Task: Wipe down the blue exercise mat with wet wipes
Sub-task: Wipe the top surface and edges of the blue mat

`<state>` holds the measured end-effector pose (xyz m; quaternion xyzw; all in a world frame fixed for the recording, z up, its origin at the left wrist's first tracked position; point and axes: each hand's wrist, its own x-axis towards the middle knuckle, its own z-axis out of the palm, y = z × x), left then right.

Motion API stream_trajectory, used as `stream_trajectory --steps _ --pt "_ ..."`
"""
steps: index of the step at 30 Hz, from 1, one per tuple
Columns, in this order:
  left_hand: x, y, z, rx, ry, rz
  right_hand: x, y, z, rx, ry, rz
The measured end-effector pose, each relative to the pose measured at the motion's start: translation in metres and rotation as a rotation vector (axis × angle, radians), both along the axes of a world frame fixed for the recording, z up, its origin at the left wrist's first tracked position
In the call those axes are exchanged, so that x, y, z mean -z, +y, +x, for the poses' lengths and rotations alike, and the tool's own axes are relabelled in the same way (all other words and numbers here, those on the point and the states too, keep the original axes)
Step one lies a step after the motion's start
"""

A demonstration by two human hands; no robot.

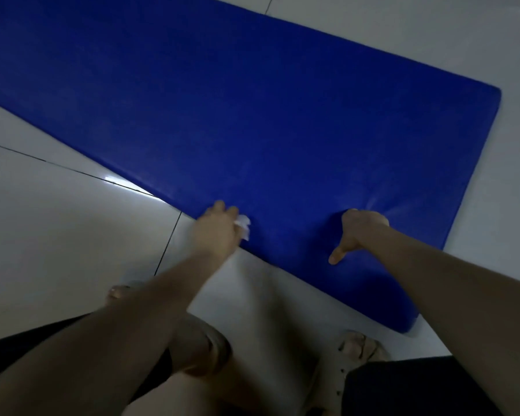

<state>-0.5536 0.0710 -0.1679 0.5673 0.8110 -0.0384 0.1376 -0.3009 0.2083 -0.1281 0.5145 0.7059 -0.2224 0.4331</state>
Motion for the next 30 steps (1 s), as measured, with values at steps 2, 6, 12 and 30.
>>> stream_trajectory --steps 2,6,12,30 --pt "-0.002 0.003 -0.029 -0.075 0.073 -0.036 0.001 0.001 0.001 -0.015 0.003 0.004" --pt "-0.006 -0.001 -0.010 -0.121 -0.080 -0.012 0.000 0.002 -0.001 -0.028 0.005 -0.004" --pt "-0.019 -0.012 0.109 0.062 -0.328 -0.073 0.000 0.004 -0.002 -0.032 -0.004 -0.007" --pt "0.000 0.040 0.016 0.019 -0.310 -0.039 0.006 -0.005 0.009 0.136 0.060 0.032"
